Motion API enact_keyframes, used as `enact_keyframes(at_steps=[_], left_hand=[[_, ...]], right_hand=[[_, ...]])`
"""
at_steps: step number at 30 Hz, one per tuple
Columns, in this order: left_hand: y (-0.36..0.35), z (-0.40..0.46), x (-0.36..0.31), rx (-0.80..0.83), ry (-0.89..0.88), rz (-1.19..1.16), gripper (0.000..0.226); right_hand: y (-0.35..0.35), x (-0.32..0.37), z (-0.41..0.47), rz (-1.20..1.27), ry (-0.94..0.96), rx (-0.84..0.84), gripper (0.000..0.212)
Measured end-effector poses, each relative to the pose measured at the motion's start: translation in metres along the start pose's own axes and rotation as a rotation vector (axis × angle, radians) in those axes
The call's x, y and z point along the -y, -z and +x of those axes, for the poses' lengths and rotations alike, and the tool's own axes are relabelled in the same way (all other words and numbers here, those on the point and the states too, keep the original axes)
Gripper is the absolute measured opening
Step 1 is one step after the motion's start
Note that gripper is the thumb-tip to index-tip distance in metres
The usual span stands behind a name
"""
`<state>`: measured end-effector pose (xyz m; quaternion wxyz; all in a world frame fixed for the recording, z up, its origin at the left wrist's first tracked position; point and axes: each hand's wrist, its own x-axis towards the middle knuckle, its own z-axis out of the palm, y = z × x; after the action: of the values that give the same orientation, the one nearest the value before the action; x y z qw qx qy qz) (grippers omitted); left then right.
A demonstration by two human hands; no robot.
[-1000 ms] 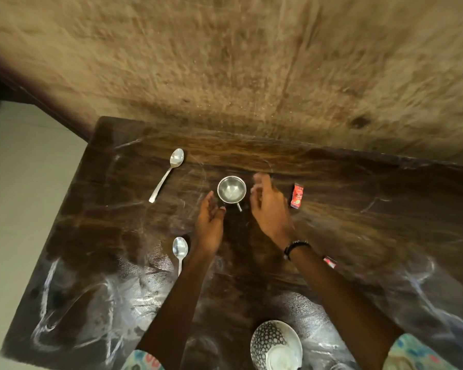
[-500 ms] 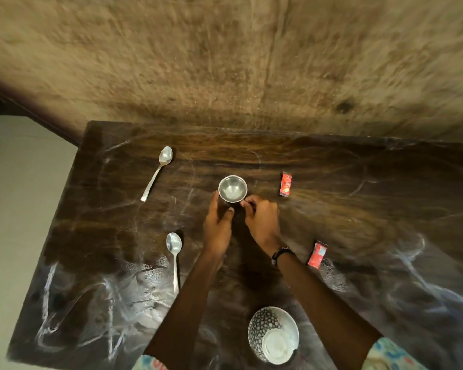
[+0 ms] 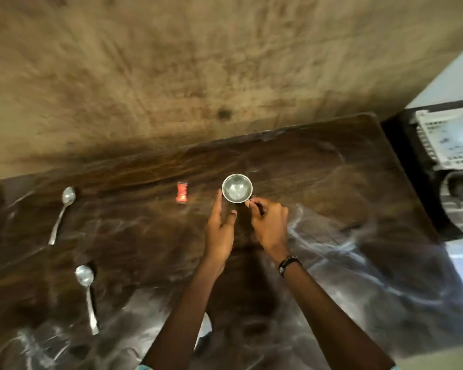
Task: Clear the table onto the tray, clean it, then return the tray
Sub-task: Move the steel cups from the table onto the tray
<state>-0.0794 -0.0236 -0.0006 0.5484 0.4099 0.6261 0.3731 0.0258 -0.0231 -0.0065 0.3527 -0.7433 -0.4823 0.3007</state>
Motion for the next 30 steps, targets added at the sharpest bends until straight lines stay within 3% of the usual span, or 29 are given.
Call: enact_keyframes(at_steps=[16, 21, 30], left_hand=[[-0.369, -0.071, -0.035, 0.461, -0.117, 0.023, 0.062], [-0.432, -0.09, -0.032, 0.571, -0.075, 0.035, 0.062], [-0.466, -0.082, -0.019, 0.629, 0.025, 0.12, 0.066]], right_hand=[[0.329, -0.184, 0.049, -0.026, -0.159, -0.435, 0.013], [0.389, -0.23, 0.058, -0.041, -0.209, -0.532, 0.015], [0.429, -0.279, 0.091, -0.007, -0.309, -0.639, 0.023]])
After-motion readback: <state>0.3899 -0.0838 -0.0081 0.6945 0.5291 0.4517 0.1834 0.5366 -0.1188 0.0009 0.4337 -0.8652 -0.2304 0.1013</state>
